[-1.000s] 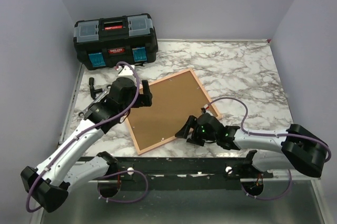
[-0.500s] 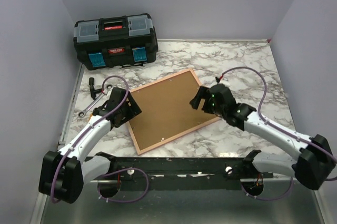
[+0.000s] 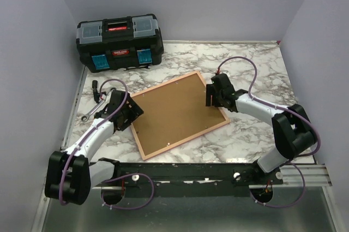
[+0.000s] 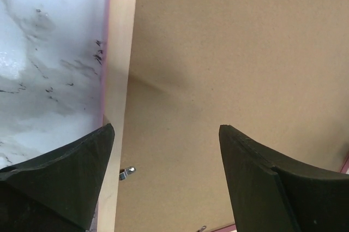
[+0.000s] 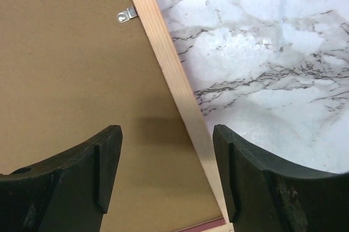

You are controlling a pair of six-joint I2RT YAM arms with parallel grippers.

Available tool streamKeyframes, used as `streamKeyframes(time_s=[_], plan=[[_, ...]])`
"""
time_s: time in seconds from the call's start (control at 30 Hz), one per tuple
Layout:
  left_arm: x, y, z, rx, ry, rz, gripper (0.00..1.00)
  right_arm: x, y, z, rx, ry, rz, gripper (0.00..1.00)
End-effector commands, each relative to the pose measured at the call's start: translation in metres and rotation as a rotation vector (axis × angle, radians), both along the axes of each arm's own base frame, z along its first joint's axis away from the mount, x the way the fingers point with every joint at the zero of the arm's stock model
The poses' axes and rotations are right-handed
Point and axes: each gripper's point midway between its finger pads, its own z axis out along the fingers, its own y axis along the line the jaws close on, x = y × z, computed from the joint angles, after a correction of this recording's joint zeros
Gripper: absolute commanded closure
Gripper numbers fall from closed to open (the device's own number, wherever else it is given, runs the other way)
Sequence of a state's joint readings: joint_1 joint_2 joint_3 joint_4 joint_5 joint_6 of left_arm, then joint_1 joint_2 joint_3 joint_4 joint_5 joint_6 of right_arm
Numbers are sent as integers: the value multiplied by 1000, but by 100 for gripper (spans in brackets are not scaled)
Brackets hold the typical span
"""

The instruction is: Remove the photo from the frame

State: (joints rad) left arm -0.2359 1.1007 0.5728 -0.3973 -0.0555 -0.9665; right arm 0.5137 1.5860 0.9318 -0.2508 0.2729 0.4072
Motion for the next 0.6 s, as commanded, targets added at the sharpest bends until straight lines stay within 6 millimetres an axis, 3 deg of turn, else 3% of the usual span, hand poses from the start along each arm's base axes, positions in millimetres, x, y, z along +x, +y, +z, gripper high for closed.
streamKeyframes(time_s=[0.0, 0.23, 0.33, 0.43, 0.57], plan=[[5, -1, -11, -69, 40, -3, 20, 15, -7, -2, -28, -50, 68, 28], [4, 5, -28, -83, 94, 21, 16, 18, -32, -23, -42, 19, 23, 43], [5, 7, -28, -80, 108, 29, 18, 17, -30, -30, 19, 46, 22, 44], [5, 9, -28, -74, 130, 31, 17, 14, -29, -35, 33, 69, 2, 54], [12, 8, -23, -83, 110, 18, 16, 4, -28, -43, 61, 112, -23, 54]])
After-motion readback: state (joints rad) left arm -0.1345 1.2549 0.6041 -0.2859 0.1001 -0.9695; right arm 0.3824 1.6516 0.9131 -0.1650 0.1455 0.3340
